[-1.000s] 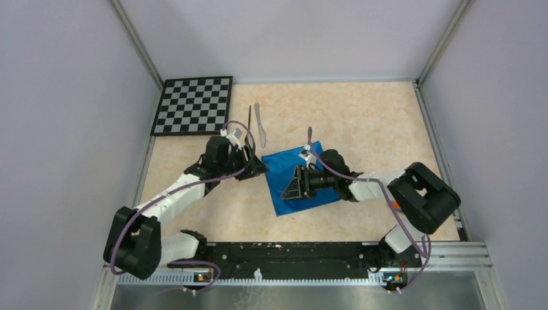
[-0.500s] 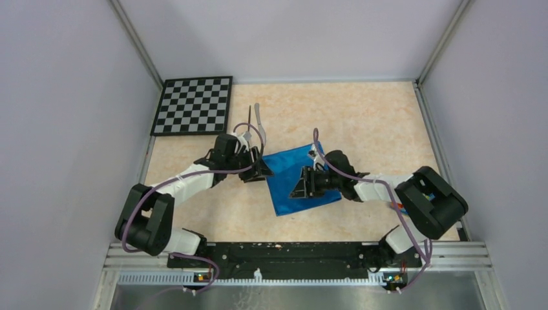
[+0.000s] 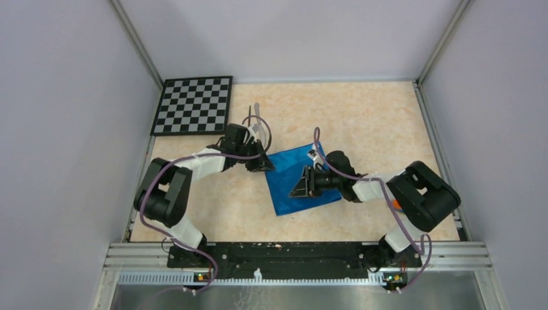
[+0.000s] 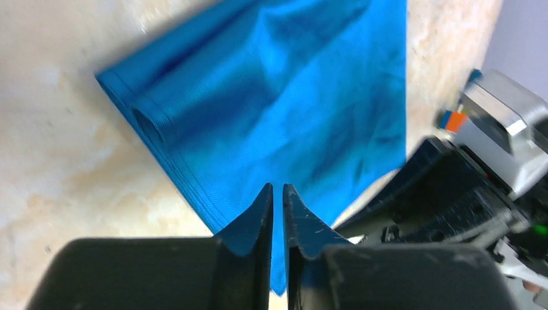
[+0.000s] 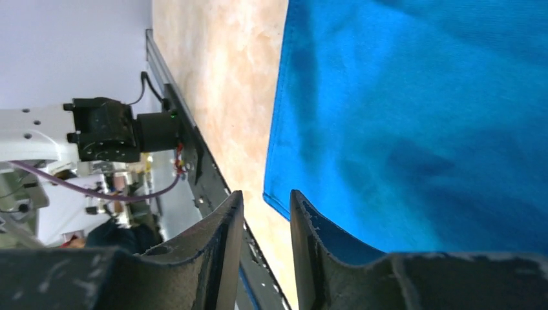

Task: Fold the napkin into a case and place the utensils inside
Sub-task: Smooth out the square-folded napkin at the center of the board, then rotate the square-folded napkin at the center of the board.

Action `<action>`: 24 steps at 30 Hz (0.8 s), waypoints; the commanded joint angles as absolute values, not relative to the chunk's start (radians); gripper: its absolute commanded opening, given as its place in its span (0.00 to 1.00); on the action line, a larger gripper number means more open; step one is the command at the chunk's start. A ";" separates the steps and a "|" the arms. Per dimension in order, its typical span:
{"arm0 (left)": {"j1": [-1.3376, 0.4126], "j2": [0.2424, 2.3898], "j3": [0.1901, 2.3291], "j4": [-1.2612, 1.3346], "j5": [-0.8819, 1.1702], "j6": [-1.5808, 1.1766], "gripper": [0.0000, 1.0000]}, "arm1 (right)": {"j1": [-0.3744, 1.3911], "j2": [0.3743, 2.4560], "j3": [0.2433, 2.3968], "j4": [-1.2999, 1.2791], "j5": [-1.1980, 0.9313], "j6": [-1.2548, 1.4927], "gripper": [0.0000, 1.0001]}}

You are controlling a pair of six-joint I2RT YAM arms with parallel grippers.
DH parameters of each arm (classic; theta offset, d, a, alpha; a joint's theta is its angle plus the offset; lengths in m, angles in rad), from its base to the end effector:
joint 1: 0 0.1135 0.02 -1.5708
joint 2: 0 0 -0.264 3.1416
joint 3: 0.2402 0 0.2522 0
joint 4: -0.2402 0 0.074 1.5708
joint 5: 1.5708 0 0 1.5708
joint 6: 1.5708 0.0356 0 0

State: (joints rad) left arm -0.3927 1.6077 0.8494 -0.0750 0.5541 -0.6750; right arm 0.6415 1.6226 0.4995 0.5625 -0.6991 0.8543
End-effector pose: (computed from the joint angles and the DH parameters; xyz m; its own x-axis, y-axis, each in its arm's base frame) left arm 0.2875 -0.1394 0.1752 -0.9415 -0.1852 -0.2816 0.0820 0.6846 -0.7243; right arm 0.2103 0.1856 0.1285 -0.9545 0.0076 -0.2982 -0.2663 0.4285 0.8634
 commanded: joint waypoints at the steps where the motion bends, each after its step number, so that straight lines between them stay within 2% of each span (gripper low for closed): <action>1: -0.394 1.693 0.947 -0.067 0.491 -0.623 0.11 | 0.610 1.499 0.548 0.305 -0.631 0.667 0.31; 6: -0.377 1.757 0.994 -0.106 0.408 -0.583 0.07 | 0.493 1.374 0.503 0.154 -0.567 0.639 0.31; 12: -0.357 1.844 1.020 -0.117 0.381 -0.549 0.01 | 0.377 1.274 0.411 0.073 -0.491 0.682 0.45; 24: -0.357 1.883 0.964 -0.072 0.348 -0.554 0.00 | 0.254 1.152 0.329 -0.189 -0.315 0.691 0.47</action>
State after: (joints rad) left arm -0.3569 1.8465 0.9966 -0.0570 0.4290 -0.5884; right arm 0.2863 1.1801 0.3511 -0.0376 -0.4381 0.6987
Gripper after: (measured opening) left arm 0.004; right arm 0.462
